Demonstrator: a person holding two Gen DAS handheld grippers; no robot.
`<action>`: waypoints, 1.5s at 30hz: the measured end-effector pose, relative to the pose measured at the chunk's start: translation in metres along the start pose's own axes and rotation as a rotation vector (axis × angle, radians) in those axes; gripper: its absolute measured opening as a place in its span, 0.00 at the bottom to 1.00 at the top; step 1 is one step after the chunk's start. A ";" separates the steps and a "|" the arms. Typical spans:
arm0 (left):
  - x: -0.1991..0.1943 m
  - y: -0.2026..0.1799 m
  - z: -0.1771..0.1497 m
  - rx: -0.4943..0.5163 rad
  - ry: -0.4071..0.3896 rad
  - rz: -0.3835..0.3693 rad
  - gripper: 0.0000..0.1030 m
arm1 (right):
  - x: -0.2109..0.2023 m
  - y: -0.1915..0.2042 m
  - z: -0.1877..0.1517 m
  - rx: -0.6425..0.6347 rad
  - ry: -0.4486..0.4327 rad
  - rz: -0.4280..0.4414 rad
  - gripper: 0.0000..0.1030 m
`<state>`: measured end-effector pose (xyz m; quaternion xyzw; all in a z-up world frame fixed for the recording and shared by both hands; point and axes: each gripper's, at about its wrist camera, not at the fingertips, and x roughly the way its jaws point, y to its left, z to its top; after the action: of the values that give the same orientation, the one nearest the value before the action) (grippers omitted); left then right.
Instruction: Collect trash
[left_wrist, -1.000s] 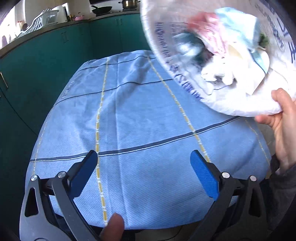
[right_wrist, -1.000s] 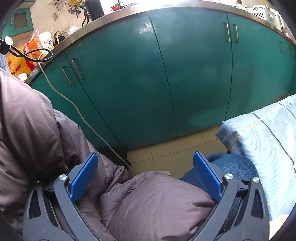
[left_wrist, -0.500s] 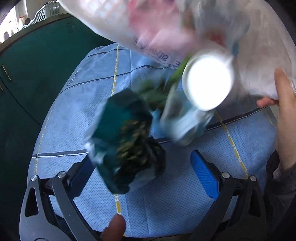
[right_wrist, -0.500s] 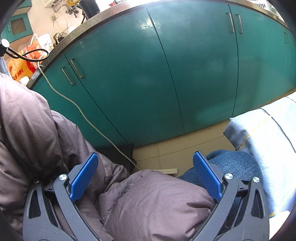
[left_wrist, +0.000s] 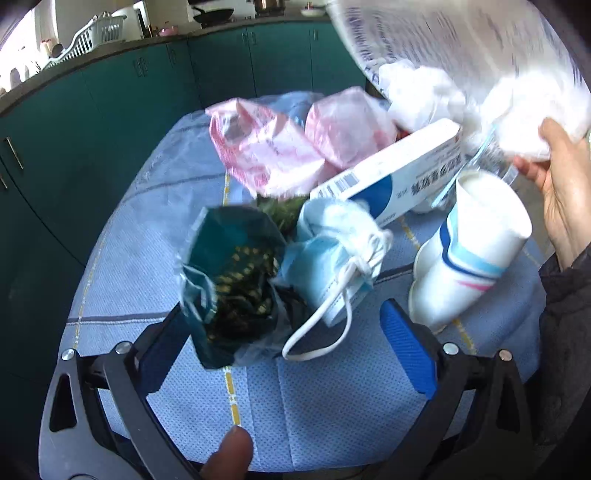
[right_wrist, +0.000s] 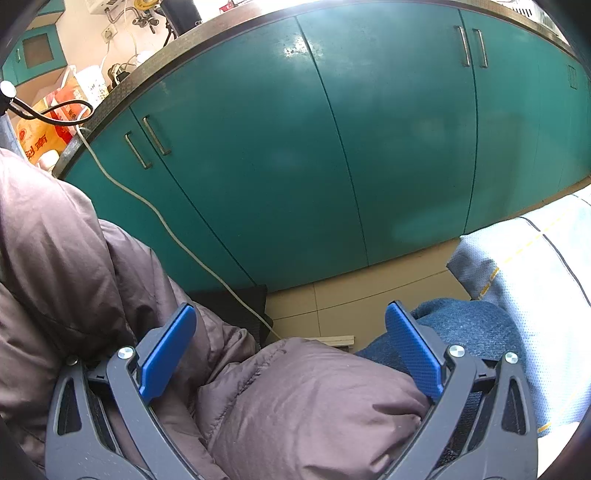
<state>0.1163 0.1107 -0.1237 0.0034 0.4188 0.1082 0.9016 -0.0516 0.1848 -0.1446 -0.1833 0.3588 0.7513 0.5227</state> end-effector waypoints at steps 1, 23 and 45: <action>-0.004 0.000 0.001 -0.001 -0.018 -0.008 0.97 | 0.000 0.001 0.000 -0.003 0.000 -0.001 0.97; -0.053 -0.028 0.010 0.031 -0.138 -0.094 0.97 | -0.019 0.021 -0.002 -0.042 -0.017 -0.069 0.97; -0.092 -0.076 0.013 0.159 -0.229 -0.044 0.97 | -0.063 0.052 -0.024 -0.087 -0.143 -0.131 0.97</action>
<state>0.0836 0.0193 -0.0533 0.0780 0.3205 0.0536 0.9425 -0.0775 0.1162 -0.1015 -0.1750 0.2750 0.7414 0.5866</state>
